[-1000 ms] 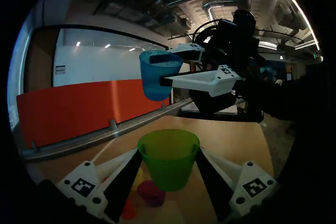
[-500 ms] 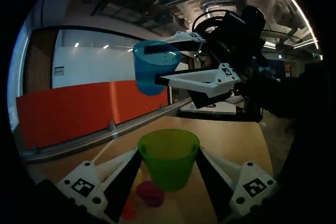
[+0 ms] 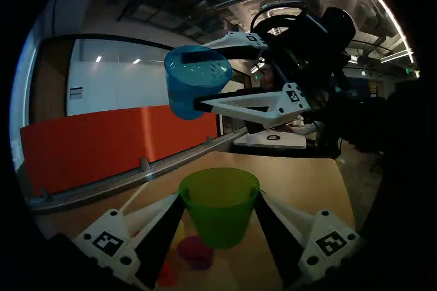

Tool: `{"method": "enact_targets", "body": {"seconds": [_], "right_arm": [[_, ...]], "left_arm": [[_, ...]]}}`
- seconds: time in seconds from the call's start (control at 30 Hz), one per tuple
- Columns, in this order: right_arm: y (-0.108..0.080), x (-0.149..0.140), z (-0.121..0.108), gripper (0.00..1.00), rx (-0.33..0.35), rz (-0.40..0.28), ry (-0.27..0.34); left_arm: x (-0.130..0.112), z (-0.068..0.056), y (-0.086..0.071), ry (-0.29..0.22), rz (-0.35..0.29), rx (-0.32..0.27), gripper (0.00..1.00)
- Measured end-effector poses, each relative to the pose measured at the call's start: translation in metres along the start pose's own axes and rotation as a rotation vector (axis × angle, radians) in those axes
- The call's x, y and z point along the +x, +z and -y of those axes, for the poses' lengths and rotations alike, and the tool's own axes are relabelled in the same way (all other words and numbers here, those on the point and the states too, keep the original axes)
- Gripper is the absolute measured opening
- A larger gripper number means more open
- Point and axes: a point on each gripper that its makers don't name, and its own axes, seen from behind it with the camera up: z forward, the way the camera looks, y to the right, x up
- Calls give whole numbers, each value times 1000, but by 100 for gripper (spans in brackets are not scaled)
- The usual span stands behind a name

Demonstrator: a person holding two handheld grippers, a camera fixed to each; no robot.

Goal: Pour water

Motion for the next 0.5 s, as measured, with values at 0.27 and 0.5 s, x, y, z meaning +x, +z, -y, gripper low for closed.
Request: {"method": "enact_targets", "body": {"seconds": [0.27, 0.5], "right_arm": [[0, -1, -4, 90, -7, 6, -55], [0, -3, -7, 89, -13, 12, -95]], "left_arm": [[1, 2, 1, 1, 0, -1, 86], [0, 0, 3, 5, 4, -4, 86]]}}
